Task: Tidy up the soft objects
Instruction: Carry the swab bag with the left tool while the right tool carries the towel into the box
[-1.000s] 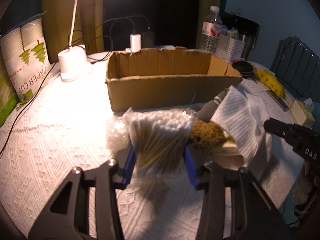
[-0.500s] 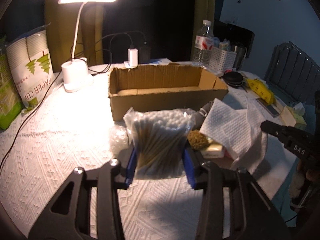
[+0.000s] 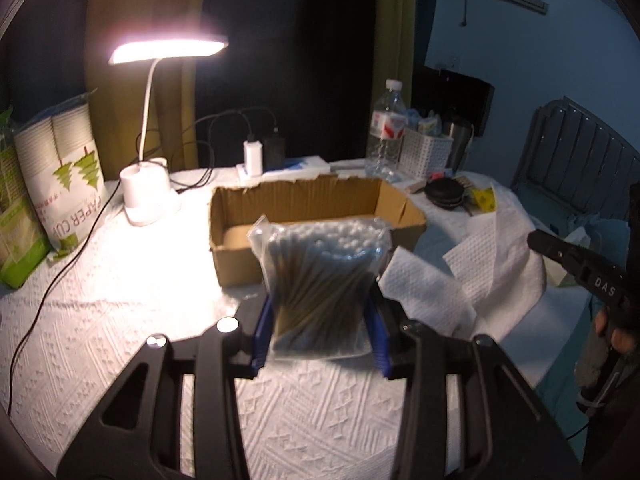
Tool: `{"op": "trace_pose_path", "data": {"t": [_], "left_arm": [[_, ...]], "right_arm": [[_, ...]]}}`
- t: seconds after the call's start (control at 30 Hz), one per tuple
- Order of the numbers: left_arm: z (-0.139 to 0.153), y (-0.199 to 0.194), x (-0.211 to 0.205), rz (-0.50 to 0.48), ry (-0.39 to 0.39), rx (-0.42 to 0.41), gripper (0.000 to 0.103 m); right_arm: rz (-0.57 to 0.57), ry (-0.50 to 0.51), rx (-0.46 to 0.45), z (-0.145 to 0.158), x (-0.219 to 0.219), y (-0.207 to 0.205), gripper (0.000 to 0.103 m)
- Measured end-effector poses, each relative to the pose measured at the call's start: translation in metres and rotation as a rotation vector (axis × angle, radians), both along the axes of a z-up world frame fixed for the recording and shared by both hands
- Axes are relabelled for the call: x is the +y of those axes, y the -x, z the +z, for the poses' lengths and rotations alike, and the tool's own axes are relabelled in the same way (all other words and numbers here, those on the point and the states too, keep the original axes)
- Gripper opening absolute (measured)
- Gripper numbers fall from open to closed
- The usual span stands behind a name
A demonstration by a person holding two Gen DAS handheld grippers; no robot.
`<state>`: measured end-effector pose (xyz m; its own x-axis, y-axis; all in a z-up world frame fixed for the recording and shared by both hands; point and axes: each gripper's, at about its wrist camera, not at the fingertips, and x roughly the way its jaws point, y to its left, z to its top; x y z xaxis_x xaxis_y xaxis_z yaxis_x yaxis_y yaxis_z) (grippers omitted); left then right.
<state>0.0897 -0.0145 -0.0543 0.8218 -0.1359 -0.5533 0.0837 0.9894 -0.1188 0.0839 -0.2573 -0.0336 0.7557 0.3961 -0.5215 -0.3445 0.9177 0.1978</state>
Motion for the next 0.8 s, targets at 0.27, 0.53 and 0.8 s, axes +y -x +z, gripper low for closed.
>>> {"op": "trace_pose_path", "data": {"t": [0.27,0.53,0.8], "left_arm": [[0.027,-0.014,0.001,-0.02,0.009,-0.058,0.042],[0.05,-0.039,0.007,-0.022,0.023,-0.109,0.042],[0.061,-0.064,0.009,-0.023,0.023,-0.137,0.042]], "right_arm": [[0.05,-0.021,-0.087,0.03,0.01,-0.025,0.006],[0.102,-0.006,-0.153,0.052,0.025,-0.059,0.006],[0.144,0.001,-0.195,0.067,0.038,-0.094,0.006]]}}
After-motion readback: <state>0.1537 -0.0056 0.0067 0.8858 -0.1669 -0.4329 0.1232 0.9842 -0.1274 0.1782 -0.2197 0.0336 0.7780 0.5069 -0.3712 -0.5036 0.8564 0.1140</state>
